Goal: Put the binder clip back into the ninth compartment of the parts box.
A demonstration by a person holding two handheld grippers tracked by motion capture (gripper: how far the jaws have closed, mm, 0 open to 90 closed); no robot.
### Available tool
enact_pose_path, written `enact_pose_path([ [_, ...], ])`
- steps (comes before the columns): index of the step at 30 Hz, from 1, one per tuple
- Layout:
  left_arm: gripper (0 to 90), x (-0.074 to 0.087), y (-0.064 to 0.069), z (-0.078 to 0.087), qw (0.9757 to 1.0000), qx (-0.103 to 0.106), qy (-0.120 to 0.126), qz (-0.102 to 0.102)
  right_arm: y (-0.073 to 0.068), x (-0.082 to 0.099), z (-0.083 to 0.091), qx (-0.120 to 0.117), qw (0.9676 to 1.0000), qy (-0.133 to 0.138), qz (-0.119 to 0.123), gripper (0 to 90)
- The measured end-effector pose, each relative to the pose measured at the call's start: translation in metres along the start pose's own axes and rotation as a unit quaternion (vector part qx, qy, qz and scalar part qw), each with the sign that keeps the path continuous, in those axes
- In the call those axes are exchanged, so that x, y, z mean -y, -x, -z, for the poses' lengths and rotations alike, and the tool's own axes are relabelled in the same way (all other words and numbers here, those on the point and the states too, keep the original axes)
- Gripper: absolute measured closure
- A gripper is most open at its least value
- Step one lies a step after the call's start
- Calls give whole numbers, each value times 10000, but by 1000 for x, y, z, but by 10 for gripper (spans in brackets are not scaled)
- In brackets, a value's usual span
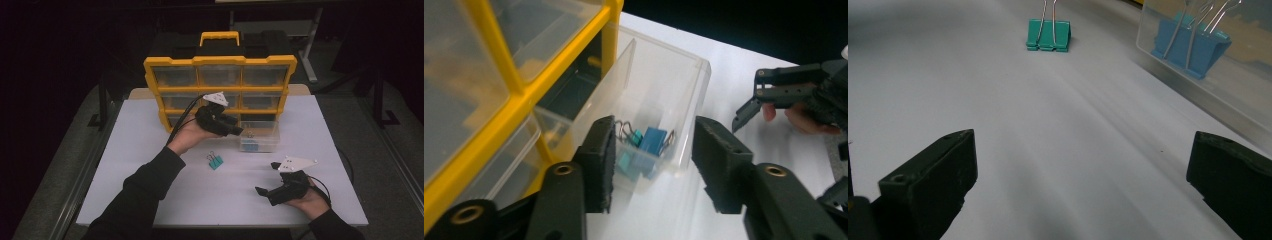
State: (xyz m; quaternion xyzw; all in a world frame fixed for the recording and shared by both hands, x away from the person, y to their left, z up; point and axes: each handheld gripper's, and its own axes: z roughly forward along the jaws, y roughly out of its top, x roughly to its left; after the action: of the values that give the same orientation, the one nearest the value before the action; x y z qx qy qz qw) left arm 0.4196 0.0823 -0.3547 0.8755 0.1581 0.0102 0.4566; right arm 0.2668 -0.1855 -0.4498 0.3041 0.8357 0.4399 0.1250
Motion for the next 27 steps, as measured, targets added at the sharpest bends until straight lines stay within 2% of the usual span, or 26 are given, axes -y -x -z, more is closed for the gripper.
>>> enact_pose_path([
  [4, 440, 11, -1, 8, 9999, -96, -5, 102, 0, 0, 0, 2, 10000, -13, 2, 0],
  [12, 378, 35, -3, 18, 9993, -238, 22, 279, 0, 0, -1, 8, 10000, -10, 0, 0],
  [27, 352, 82, -2, 21, 9978, -354, 24, 556, 1, 0, -1, 12, 10000, -8, -9, 0],
])
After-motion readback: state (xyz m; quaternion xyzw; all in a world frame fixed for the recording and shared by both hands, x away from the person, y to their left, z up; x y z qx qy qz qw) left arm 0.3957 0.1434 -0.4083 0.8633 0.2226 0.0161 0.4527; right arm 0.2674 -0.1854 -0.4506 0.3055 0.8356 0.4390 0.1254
